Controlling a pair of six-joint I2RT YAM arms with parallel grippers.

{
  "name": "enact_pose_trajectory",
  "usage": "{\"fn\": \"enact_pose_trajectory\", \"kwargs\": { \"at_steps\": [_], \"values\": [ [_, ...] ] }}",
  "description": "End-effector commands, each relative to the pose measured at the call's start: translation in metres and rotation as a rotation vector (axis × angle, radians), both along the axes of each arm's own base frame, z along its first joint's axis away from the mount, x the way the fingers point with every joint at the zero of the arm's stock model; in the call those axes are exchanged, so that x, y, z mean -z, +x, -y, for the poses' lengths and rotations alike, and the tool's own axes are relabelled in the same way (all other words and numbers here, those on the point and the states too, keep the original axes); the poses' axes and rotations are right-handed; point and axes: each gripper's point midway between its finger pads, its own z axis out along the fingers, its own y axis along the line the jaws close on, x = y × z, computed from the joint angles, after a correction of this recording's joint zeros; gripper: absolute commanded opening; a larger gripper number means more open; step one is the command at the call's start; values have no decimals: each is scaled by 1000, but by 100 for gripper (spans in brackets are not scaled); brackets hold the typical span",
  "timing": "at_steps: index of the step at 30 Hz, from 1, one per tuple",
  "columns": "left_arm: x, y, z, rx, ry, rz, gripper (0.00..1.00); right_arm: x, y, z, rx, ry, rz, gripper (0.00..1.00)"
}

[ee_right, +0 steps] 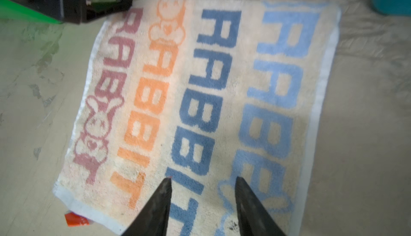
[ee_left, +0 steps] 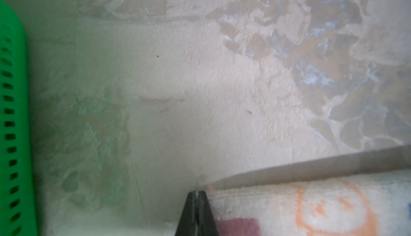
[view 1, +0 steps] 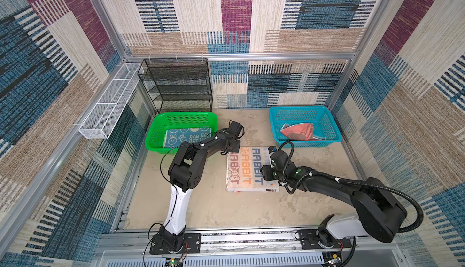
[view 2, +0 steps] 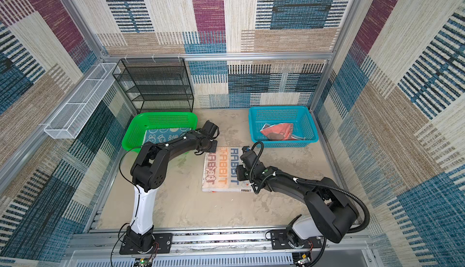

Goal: Fold and stack the towels

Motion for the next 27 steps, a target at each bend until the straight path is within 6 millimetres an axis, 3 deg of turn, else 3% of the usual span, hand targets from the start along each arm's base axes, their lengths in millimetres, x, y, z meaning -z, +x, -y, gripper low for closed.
{"fn": "enact_pose_trajectory", "kwargs": {
  "at_steps": [1, 5, 10, 22, 27],
  "values": [
    [24, -49, -19, 9, 86, -171, 0, -20, 24, 4, 26, -43, 93, 51],
    [25, -70, -27, 7, 93, -180, 0, -33, 48, 2, 32, -58, 134, 52],
    [25, -95, -41, 2, 91, -192, 0, -33, 76, -2, 19, -78, 136, 52],
    [23, -123, -61, 21, 113, -188, 0, 4, 134, -16, 1, -144, 46, 52],
    [26, -129, -68, 18, 137, -198, 0, 21, 147, -23, -6, -174, 5, 52]
  ]
}}
